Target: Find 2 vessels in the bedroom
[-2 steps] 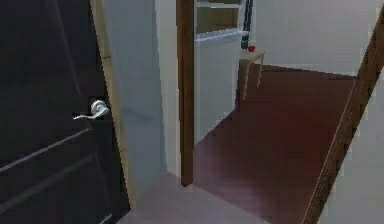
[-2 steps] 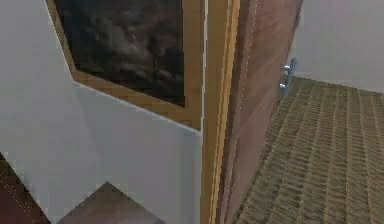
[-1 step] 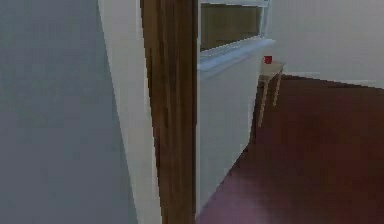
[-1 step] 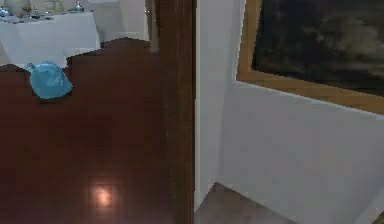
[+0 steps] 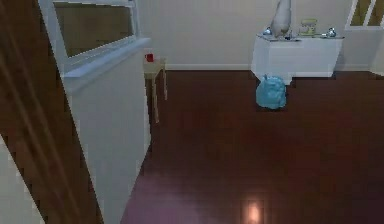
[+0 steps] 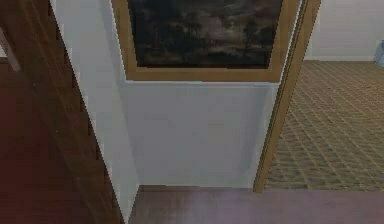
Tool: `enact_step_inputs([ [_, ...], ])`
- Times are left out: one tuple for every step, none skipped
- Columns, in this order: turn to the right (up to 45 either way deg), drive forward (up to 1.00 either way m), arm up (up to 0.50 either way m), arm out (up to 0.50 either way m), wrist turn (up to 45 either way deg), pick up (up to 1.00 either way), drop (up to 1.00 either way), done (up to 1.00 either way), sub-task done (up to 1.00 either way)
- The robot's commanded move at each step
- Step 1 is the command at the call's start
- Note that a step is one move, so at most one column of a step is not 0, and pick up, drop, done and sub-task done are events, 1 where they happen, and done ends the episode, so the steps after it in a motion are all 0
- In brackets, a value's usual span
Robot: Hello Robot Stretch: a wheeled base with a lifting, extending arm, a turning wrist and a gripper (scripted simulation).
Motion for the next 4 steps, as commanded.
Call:
enact_step_inputs([
  [3.0,0.0,0.0,0.0,0.0,0.0,0.0,0.0,0.0],
  [0.0,0.6,0.0,0.0,0.0,0.0,0.0,0.0,0.0],
  [45.0,0.0,0.0,0.0,0.0,0.0,0.0,0.0,0.0],
  [18.0,0.0,0.0,0.0,0.0,0.0,0.0,0.0,0.0],
])
